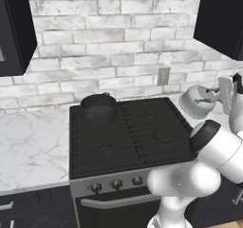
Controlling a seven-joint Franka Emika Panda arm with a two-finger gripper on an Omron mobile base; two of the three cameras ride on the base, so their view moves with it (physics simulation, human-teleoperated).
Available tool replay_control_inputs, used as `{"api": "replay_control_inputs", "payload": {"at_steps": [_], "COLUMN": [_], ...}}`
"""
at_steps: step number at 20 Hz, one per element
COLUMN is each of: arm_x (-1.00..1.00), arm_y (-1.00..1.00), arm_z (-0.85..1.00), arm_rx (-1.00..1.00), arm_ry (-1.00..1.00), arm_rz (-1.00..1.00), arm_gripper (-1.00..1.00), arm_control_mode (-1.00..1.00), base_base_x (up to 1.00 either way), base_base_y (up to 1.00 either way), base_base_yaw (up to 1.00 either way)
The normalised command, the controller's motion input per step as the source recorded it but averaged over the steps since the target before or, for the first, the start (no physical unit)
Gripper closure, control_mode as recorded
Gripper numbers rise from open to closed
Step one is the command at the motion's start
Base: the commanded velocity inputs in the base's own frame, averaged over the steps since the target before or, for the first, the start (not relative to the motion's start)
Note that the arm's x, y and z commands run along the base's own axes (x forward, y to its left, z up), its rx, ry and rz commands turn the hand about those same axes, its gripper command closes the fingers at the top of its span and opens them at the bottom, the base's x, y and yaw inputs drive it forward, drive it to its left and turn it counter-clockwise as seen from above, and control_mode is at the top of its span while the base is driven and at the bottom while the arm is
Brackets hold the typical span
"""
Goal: Pick the kettle from the counter and place it on a stove burner. Then turn the burner on.
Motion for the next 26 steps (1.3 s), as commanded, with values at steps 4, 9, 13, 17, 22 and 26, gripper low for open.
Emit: {"api": "replay_control_inputs", "payload": {"at_steps": [4,9,13,17,22,26], "arm_x": [-0.31,-0.2,-0.13,-0.1,-0.03,0.0], "arm_y": [0.78,0.88,0.97,1.0,1.0,1.0], "arm_z": [0.38,0.41,0.37,0.29,0.15,0.01], "arm_rx": [0.0,0.0,0.0,-0.02,-0.09,-0.21], "arm_ry": [-0.04,-0.01,0.0,0.0,0.01,0.11], "arm_rz": [0.1,0.11,0.13,0.14,0.13,0.12], "arm_gripper": [1.0,1.0,1.0,1.0,1.0,1.0], "arm_control_mode": [-1.0,-1.0,-1.0,-1.0,-1.0,-1.0], "base_base_x": [0.0,0.0,0.0,0.0,0.0,0.0], "base_base_y": [0.0,0.0,0.0,0.0,0.0,0.0], "base_base_yaw": [0.0,0.0,0.0,0.0,0.0,0.0]}}
